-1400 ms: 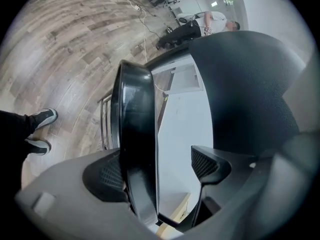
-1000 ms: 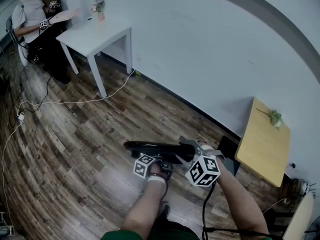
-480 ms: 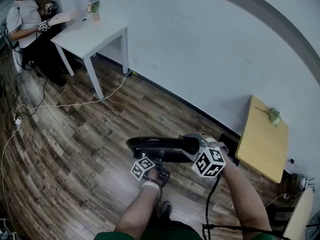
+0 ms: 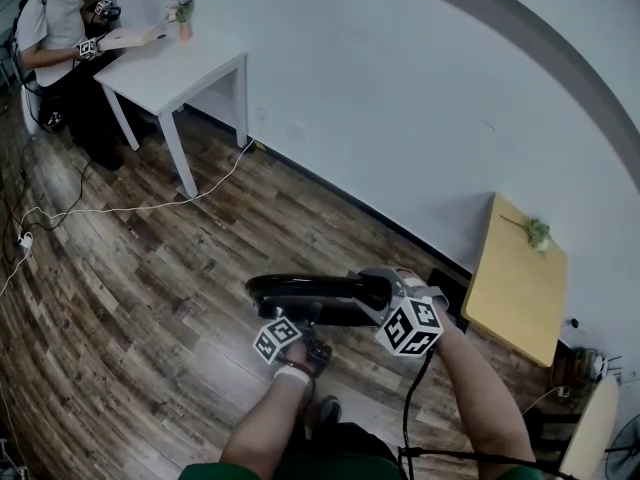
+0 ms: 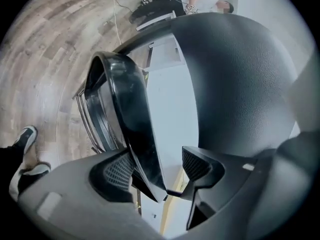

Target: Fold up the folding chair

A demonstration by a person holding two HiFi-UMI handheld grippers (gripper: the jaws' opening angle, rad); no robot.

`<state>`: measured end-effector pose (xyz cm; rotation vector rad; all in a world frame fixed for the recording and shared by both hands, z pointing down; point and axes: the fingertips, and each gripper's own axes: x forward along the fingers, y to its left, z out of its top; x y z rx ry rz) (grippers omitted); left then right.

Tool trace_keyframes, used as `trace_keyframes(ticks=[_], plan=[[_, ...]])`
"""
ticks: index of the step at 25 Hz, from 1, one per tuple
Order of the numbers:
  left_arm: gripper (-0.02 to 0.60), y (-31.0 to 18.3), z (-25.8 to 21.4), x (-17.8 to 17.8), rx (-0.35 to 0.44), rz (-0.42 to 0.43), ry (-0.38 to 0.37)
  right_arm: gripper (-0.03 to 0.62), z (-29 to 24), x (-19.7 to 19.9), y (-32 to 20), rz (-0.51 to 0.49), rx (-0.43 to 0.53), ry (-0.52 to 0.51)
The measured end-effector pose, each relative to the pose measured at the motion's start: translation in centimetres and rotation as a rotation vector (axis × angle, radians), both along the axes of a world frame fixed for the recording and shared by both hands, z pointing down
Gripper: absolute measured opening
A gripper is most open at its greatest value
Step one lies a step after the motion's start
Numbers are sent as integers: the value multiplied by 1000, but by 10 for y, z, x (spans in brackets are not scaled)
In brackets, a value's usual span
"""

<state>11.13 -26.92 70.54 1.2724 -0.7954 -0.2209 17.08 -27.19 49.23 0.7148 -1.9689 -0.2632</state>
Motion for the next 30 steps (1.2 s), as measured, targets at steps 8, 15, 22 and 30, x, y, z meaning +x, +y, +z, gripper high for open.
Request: trace_keyframes(ticks=[8, 15, 22, 30], plan=[[291, 1, -4, 12, 64, 124, -94, 183, 0, 18, -31, -8, -19, -3], [288, 45, -17, -3, 99, 145, -90, 184, 1, 25, -47, -16, -33, -6], [288, 56, -69, -18, 226, 180, -105, 186, 2, 26, -52, -19, -46, -10], [267, 58, -142, -55, 353, 126, -138, 196, 5, 34, -61, -24, -64, -3]])
